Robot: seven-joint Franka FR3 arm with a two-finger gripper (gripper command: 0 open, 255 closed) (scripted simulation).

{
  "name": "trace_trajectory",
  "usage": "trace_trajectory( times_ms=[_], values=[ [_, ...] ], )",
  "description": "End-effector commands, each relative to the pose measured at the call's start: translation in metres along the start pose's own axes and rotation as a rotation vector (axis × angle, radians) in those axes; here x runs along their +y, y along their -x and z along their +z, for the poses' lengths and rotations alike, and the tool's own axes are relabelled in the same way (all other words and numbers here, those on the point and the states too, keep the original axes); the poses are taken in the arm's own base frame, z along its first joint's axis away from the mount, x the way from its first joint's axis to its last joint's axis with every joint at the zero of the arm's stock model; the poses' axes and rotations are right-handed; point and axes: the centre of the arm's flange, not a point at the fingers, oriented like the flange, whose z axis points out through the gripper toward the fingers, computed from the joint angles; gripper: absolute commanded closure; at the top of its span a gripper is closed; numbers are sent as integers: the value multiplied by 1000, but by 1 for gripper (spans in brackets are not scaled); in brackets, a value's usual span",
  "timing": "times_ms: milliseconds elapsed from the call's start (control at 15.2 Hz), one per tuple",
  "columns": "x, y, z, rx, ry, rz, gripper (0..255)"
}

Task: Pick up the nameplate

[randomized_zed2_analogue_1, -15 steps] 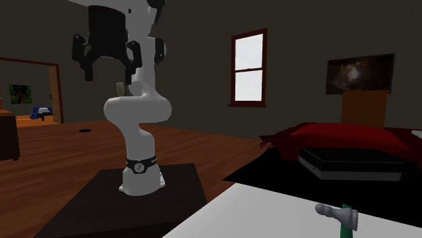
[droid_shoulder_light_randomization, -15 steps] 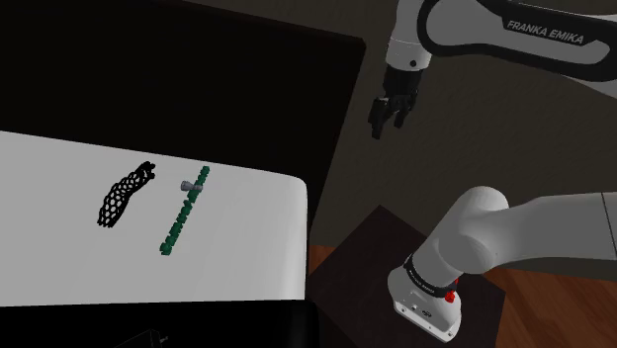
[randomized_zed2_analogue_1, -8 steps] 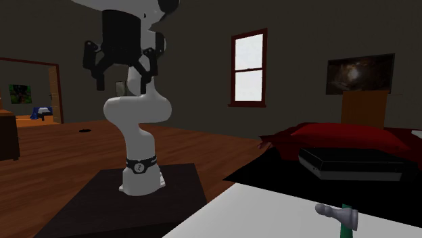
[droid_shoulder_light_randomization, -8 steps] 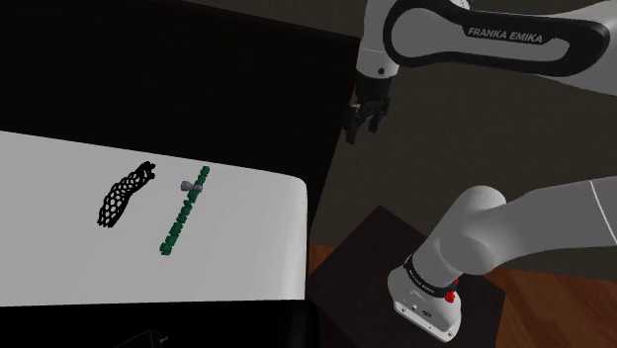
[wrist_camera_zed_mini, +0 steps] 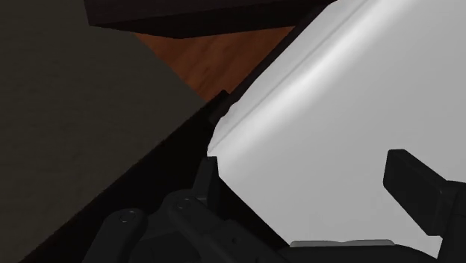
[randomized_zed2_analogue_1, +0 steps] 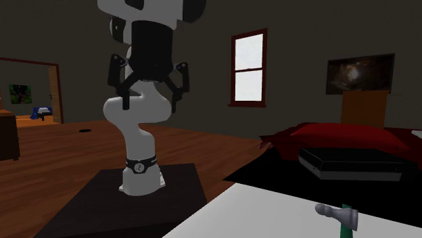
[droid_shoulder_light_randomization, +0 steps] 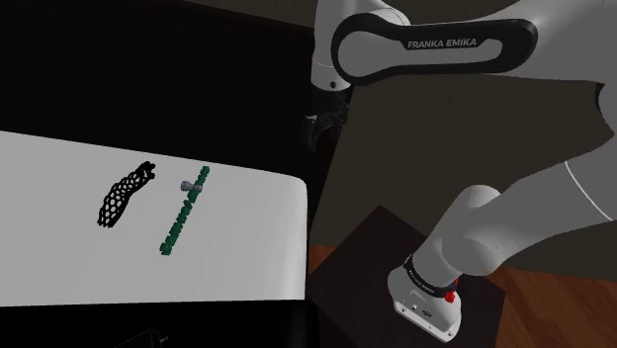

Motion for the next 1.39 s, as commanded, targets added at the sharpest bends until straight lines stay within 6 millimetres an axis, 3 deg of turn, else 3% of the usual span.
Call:
trace_trajectory(
  times_ms=[0,1320],
  values=[
    [-24,-17,4,7,-2,-15,0],
    [-232,-156,65,61,-8,-166,0]
  ],
)
